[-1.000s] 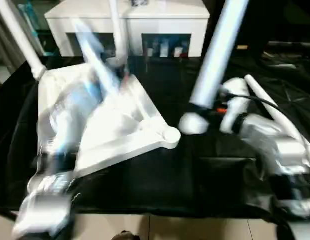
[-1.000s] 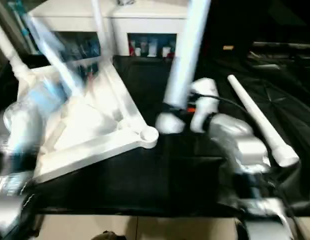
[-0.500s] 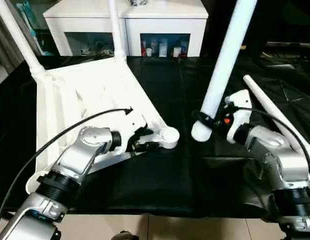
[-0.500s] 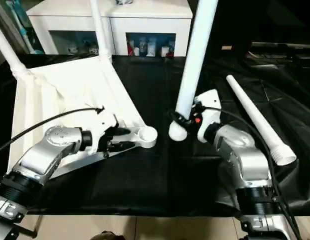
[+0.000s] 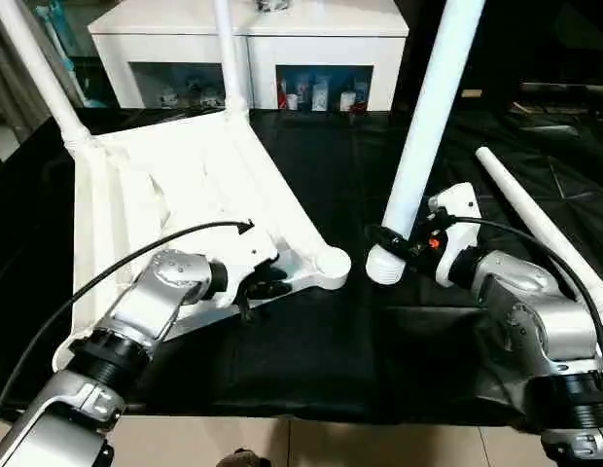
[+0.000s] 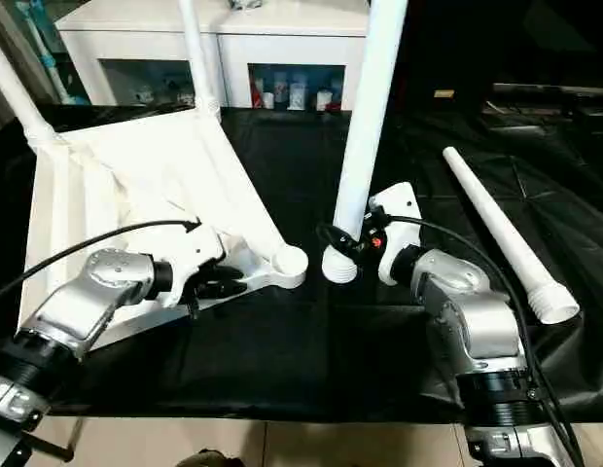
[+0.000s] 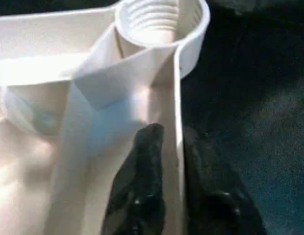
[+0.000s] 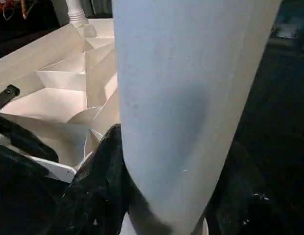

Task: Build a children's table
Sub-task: Insert table leg to table base

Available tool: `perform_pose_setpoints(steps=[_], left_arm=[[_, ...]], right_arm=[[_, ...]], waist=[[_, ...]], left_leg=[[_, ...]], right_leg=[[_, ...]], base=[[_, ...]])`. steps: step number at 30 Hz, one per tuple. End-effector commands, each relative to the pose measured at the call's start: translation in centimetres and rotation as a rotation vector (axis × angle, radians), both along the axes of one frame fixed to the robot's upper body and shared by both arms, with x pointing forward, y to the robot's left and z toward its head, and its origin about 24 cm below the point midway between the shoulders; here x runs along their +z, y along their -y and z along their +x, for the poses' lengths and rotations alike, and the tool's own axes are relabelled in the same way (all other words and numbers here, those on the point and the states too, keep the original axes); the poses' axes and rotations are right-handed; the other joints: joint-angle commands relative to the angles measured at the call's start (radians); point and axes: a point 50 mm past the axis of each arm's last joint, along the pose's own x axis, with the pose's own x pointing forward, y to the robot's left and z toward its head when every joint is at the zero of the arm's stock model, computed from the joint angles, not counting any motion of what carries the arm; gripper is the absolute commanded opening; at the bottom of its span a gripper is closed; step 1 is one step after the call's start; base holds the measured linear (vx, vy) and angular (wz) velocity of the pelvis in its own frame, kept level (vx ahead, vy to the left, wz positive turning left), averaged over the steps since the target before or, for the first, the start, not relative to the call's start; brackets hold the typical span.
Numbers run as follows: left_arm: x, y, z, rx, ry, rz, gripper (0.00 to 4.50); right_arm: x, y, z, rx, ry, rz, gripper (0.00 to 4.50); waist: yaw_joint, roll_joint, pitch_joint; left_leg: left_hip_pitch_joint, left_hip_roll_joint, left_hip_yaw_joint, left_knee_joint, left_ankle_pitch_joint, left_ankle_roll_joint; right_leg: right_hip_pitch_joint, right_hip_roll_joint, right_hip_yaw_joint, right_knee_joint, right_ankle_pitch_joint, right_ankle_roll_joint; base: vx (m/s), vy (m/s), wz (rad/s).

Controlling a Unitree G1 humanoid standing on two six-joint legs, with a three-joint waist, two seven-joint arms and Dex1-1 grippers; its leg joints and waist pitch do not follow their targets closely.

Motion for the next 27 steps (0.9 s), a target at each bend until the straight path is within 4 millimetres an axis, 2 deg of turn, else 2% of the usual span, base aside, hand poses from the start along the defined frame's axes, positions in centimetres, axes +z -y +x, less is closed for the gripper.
perform_pose_setpoints(steps=[1, 6, 11, 16, 17, 18, 19, 20, 21, 22, 23, 25, 26, 27], left_arm=[[0.3, -0.4, 0.3, -0.01, 0.005, 0.036, 0.45], [0.2, -0.5, 0.1, -0.024, -0.004, 0.056, 0.01], [0.3, -1.0, 0.2, -0.021, -0.003, 0.07, 0.0], [0.4, -1.4, -0.1, -0.026, 0.013, 0.058, 0.0], [0.4, -1.2, -0.3, -0.039, 0.021, 0.04, 0.0], [0.3, -0.6, -0.7, -0.061, 0.028, 0.006, 0.0], [0.3, -0.3, -0.8, -0.065, 0.026, -0.005, 0.0], [0.2, 0.0, -1.0, -0.078, 0.023, -0.014, 0.0], [0.2, 0.6, -1.3, -0.113, 0.033, -0.031, 0.0], [0.2, 1.1, -1.4, -0.127, 0.03, -0.045, 0.0], [0.2, 1.3, -1.5, -0.131, 0.03, -0.049, 0.0], [0.2, 2.5, -1.8, -0.157, 0.023, -0.072, 0.0], [0.2, 2.5, -1.8, -0.157, 0.023, -0.072, 0.0], [0.0, 2.7, -1.8, -0.166, 0.021, -0.061, 0.0]], right_arm=[[0.9, -0.3, 0.0, 0.022, 0.033, 0.004, 1.84], [1.0, -0.2, 0.1, 0.022, 0.035, 0.006, 1.84], [1.3, -0.3, 0.2, 0.028, 0.036, 0.01, 1.84], [2.1, -0.8, 0.3, 0.062, 0.032, 0.09, 1.84], [2.5, -1.1, 0.3, 0.08, 0.031, 0.127, 1.84], [3.2, -1.6, 0.4, 0.11, 0.025, 0.177, 1.84], [3.4, -1.8, 0.5, 0.12, 0.021, 0.19, 1.84], [3.4, -2.0, 0.5, 0.129, 0.019, 0.191, 1.84], [3.3, -2.4, 0.7, 0.137, 0.017, 0.179, 1.84], [3.1, -2.7, 0.9, 0.141, 0.01, 0.167, 1.84], [3.0, -2.7, 0.9, 0.142, 0.009, 0.163, 1.84], [1.9, -3.6, 1.3, 0.159, -0.013, 0.111, 1.84], [1.9, -3.6, 1.3, 0.159, -0.013, 0.111, 1.84], [1.4, -3.9, 1.4, 0.169, -0.024, 0.086, 1.84]], waist=[[-0.003, -0.005, -0.075], [-0.003, -0.006, -0.076], [-0.003, -0.008, -0.074], [-0.004, -0.008, -0.075], [-0.004, -0.006, -0.075], [-0.006, -0.01, -0.075], [-0.006, -0.009, -0.076], [-0.005, -0.008, -0.076], [-0.004, -0.008, -0.076], [-0.004, -0.014, -0.076], [-0.001, -0.012, -0.077], [0.001, -0.017, -0.076], [0.002, -0.016, -0.076], [0.003, -0.019, -0.075]], left_leg=[[0.036, 0.075, -0.039, -0.093, -0.256, -0.023], [0.035, 0.075, -0.039, -0.092, -0.249, -0.02], [0.035, 0.076, -0.039, -0.093, -0.251, -0.017], [0.034, 0.076, -0.04, -0.093, -0.254, -0.014], [0.035, 0.076, -0.04, -0.093, -0.255, -0.013], [0.035, 0.077, -0.04, -0.094, -0.254, -0.011], [0.034, 0.078, -0.041, -0.093, -0.249, -0.01], [0.036, 0.078, -0.039, -0.092, -0.24, -0.007], [0.037, 0.079, -0.038, -0.093, -0.23, -0.008], [0.036, 0.078, -0.037, -0.093, -0.221, -0.007], [0.038, 0.079, -0.035, -0.092, -0.217, -0.008], [0.037, 0.077, -0.033, -0.091, -0.208, -0.007], [0.037, 0.077, -0.033, -0.091, -0.21, -0.009], [0.038, 0.078, -0.033, -0.092, -0.212, -0.011]], right_leg=[[0.035, -0.051, 0.035, -0.064, -0.155, -0.23], [0.035, -0.051, 0.035, -0.062, -0.144, -0.233], [0.034, -0.051, 0.035, -0.063, -0.158, -0.233], [0.036, -0.053, 0.036, -0.062, -0.156, -0.235], [0.035, -0.053, 0.036, -0.062, -0.159, -0.236], [0.034, -0.052, 0.035, -0.062, -0.155, -0.238], [0.037, -0.054, 0.035, -0.059, -0.145, -0.242], [0.034, -0.052, 0.035, -0.059, -0.138, -0.242], [0.032, -0.05, 0.034, -0.058, -0.133, -0.242], [0.032, -0.049, 0.034, -0.059, -0.131, -0.238], [0.031, -0.052, 0.035, -0.058, -0.129, -0.241], [0.029, -0.052, 0.035, -0.059, -0.141, -0.241], [0.028, -0.053, 0.035, -0.059, -0.147, -0.24], [0.029, -0.053, 0.036, -0.061, -0.156, -0.236]], base=[[0.0, 0.0, 0.0], [0.0, 0.0, 0.0], [0.0, 0.0, 0.0], [0.0, 0.0, 0.0], [0.0, 0.0, 0.0], [0.0, 0.0, 0.0], [0.0, 0.0, 0.0], [0.0, 0.0, 0.0], [0.0, 0.0, 0.0], [0.0, 0.0, 0.0], [0.0, 0.0, 0.0], [0.0, 0.0, 0.0], [0.0, 0.0, 0.0], [0.0, 0.0, 0.0]])
